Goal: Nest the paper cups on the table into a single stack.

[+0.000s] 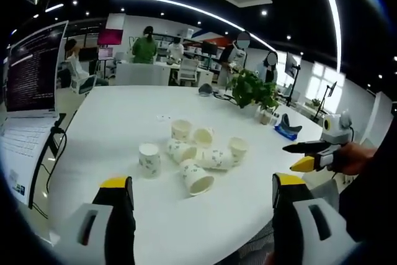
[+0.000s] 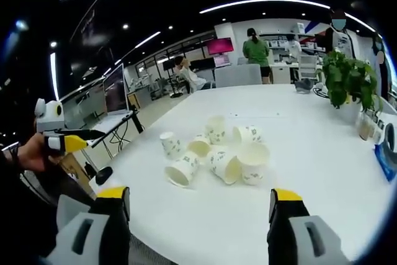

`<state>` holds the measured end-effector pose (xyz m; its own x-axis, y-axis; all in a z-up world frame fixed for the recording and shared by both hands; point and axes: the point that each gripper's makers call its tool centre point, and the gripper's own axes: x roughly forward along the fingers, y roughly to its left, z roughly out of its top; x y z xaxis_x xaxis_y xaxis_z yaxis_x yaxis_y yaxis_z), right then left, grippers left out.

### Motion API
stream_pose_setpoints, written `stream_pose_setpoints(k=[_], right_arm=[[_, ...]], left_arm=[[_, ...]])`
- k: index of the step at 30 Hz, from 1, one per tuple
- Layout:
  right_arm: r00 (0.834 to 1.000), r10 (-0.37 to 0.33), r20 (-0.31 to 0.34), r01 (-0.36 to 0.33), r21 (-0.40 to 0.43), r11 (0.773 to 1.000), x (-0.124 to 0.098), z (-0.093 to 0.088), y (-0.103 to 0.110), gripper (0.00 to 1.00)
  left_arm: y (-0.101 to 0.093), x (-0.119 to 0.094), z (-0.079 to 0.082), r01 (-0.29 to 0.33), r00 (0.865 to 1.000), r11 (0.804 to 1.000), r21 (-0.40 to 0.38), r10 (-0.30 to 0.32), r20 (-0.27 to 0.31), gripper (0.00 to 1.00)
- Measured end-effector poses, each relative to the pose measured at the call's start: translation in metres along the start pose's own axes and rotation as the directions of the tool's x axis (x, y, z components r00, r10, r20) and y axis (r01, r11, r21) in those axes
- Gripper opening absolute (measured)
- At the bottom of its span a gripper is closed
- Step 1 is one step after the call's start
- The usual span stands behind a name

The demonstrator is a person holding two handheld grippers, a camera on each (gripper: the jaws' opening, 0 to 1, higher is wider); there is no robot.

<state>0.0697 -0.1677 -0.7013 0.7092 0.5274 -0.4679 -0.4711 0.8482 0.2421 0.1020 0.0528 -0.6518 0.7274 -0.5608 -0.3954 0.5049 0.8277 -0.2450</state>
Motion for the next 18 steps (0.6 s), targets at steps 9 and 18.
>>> stream_pose_setpoints(k=[9,18], right_arm=[[1.000,0.007,-0.013,-0.007,0.000,1.000,0.000,-0.007,0.006,0.94],[0.999,0.023,-0.032,-0.023,-0.013,1.000,0.007,-0.010,0.012,0.91]], left_arm=[[0.000,0.000,-0.005,0.011,1.000,1.000,0.006,-0.011,-0.006,0.91],[0.000,-0.005,-0.012,0.014,1.000,1.000,0.000,-0.014,-0.013,0.91]])
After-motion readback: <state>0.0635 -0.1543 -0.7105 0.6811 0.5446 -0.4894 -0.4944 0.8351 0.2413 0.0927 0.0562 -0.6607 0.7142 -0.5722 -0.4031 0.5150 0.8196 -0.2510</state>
